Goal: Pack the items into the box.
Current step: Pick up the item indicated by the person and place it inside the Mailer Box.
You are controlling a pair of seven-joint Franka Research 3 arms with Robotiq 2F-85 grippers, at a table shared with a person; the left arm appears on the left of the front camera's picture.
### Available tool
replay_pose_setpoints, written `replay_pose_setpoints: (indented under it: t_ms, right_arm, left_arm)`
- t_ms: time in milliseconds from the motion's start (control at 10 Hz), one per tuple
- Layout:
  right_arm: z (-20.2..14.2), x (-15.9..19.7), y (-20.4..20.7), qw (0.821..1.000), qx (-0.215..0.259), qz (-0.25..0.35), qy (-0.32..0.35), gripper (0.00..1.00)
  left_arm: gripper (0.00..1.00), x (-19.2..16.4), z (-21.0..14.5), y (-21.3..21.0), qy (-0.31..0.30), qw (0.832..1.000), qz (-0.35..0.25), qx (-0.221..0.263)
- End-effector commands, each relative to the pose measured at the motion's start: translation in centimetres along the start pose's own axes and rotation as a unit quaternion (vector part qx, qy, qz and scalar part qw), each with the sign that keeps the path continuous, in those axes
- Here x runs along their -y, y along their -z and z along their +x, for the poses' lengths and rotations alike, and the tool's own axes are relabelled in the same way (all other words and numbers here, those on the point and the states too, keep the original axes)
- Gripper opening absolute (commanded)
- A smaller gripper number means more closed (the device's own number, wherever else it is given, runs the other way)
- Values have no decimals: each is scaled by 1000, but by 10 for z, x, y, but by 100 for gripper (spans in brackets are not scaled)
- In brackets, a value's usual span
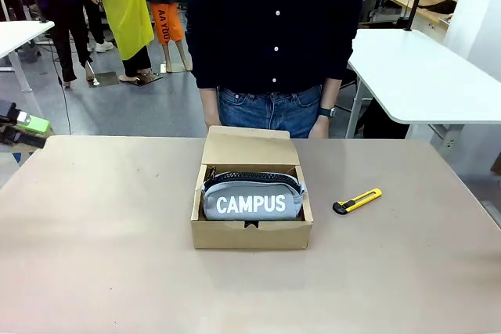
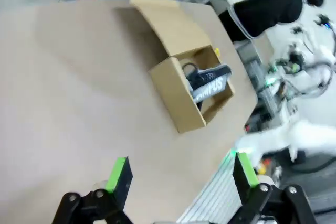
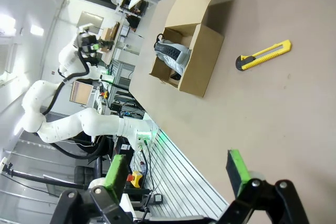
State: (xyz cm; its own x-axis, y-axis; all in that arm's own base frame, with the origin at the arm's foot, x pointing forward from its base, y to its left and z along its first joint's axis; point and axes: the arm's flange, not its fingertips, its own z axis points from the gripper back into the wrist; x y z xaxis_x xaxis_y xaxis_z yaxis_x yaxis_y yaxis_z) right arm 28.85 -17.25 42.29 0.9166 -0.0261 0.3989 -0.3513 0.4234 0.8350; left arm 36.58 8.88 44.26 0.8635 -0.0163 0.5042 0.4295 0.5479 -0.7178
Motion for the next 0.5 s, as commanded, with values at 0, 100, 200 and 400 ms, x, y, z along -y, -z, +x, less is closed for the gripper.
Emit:
replay_pose_setpoints:
  t_ms: [0, 100, 200, 400]
  right_arm:
    - [-1, 1, -1, 1000, 1, 1, -14, 100]
    - [-1, 1, -1, 1000, 1, 1, -14, 100]
    - [-1, 1, -1, 1000, 1, 1, -14, 100]
    - [-1, 1, -1, 1000, 1, 1, -14, 100]
  left_arm:
    - [100, -26, -1, 23, -59, 994, -56, 79]
    - [100, 0, 0, 0, 0, 1000, 0, 0]
    - [100, 0, 0, 0, 0, 1000, 0, 0]
    - [100, 0, 0, 0, 0, 1000, 0, 0]
